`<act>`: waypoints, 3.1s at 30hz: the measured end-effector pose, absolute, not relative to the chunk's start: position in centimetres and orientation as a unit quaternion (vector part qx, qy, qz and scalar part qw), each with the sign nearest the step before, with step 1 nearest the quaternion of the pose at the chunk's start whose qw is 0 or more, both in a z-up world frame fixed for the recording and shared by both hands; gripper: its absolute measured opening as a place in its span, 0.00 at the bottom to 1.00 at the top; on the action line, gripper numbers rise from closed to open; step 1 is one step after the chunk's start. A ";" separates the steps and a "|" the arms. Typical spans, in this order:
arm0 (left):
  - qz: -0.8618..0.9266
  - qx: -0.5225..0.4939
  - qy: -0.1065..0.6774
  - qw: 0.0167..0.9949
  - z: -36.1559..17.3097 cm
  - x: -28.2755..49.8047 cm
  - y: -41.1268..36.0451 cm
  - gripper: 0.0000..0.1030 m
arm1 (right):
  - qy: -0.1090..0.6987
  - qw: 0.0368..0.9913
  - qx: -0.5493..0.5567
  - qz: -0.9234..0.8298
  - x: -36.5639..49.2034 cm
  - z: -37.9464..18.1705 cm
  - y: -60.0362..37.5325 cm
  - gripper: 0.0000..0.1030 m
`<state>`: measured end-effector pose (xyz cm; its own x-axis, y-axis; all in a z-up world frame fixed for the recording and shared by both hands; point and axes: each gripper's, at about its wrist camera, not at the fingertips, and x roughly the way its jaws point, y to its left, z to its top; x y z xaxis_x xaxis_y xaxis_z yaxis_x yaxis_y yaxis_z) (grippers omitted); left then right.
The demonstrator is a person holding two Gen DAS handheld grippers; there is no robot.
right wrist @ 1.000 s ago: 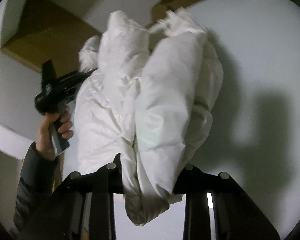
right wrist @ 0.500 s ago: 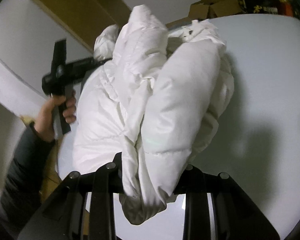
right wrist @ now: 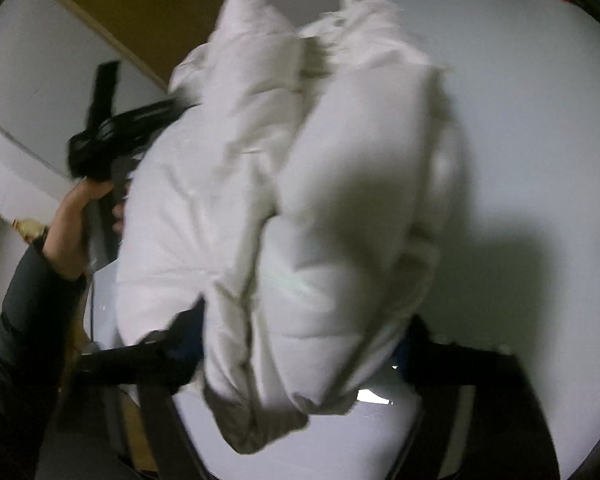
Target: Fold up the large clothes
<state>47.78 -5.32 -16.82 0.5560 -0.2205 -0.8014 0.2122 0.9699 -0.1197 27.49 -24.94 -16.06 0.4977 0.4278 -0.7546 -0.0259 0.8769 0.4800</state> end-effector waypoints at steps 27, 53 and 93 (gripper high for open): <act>0.016 -0.009 0.296 0.955 -3.4 7.3 -7.2 0.79 | 0.203 0.979 -0.013 -0.015 7.0 -1.4 -20.1 1.00; 0.022 0.007 0.326 0.945 -6.8 8.3 -7.4 0.79 | 0.209 0.976 -0.049 -0.040 6.1 -3.7 -19.3 1.00; 0.032 0.001 0.336 0.941 -7.0 8.4 -6.4 0.79 | 0.202 0.977 -0.052 -0.038 6.2 -3.6 -19.1 1.00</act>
